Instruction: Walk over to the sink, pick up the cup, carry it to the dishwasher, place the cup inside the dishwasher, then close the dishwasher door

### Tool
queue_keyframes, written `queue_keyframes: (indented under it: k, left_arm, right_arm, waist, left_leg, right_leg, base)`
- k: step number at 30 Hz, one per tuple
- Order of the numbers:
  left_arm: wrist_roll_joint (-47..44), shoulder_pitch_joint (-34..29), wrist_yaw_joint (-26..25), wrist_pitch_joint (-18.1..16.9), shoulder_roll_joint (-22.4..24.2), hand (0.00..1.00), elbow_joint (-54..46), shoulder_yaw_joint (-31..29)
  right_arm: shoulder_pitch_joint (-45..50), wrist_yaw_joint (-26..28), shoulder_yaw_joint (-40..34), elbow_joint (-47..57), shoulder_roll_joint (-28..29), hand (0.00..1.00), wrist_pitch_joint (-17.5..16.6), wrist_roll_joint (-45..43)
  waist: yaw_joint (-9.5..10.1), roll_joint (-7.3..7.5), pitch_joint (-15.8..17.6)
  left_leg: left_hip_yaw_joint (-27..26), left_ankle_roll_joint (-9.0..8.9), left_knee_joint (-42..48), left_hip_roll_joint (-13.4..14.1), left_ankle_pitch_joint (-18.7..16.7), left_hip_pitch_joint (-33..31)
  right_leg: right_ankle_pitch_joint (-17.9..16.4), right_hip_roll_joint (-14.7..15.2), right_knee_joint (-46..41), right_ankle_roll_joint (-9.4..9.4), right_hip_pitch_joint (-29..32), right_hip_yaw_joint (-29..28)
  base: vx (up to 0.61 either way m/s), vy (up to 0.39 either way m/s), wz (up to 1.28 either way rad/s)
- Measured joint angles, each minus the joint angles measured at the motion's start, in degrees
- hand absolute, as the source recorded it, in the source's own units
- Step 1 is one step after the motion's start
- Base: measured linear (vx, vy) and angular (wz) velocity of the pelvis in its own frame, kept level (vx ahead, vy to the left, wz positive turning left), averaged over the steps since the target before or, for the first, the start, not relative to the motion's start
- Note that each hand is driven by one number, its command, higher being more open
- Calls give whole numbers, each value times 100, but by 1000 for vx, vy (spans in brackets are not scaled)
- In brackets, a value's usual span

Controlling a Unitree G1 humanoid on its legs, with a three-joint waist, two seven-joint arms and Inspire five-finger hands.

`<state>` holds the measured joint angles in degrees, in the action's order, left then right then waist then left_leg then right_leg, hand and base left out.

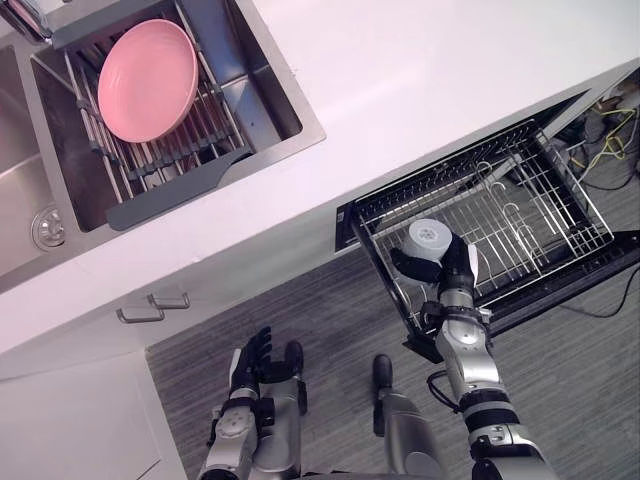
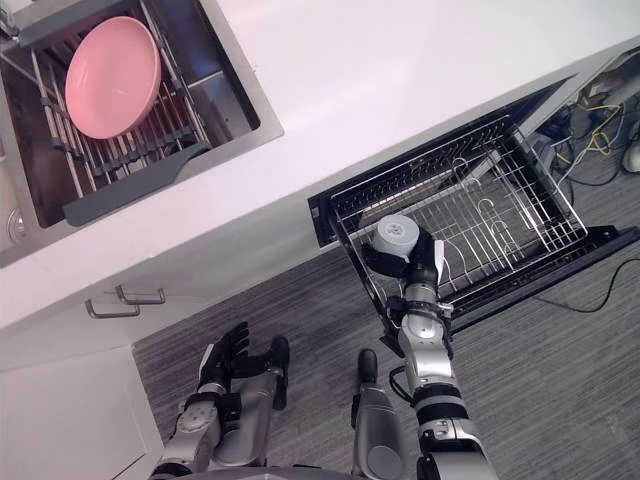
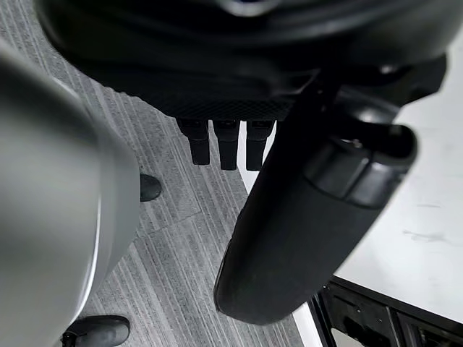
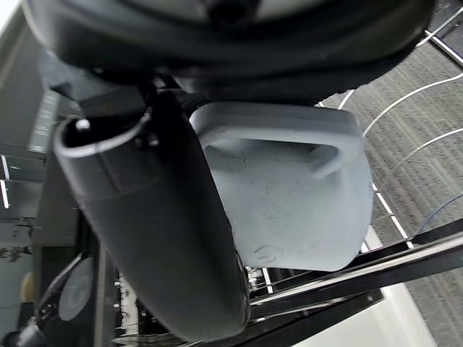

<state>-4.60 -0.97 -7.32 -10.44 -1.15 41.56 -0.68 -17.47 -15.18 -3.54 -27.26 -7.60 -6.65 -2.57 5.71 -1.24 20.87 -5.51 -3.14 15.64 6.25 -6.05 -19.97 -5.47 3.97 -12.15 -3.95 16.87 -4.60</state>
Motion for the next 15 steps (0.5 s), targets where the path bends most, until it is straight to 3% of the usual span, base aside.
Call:
queue_keyframes:
  k: [1, 2, 15]
  left_arm:
    - [-1, 24, 0, -7, 1, 90, 1, 1]
    - [-1, 33, 0, -8, 12, 90, 0, 1]
    - [-1, 211, -29, -59, 14, 90, 132, -11]
  right_arm:
    - [-104, -33, -4, -73, -13, 30, 1, 3]
    - [-205, -76, -7, -162, -29, 90, 15, 10]
    - [-395, -297, -72, -192, 0, 90, 43, 227]
  waist:
    - [0, -2, 34]
    - [-1, -5, 48]
    - [50, -15, 180]
  left_leg:
    - [-2, -2, -27, 4, 23, -8]
    - [-3, 1, -89, -1, 71, -9]
    - [19, 17, -336, -25, 328, -37]
  right_leg:
    - [18, -7, 0, 12, 22, -4]
    - [36, -6, 2, 22, 48, -4]
    - [146, -10, 11, 27, 168, 10]
  base:
    - [0, 0, 0]
    - [0, 0, 0]
    - [-25, -8, 1]
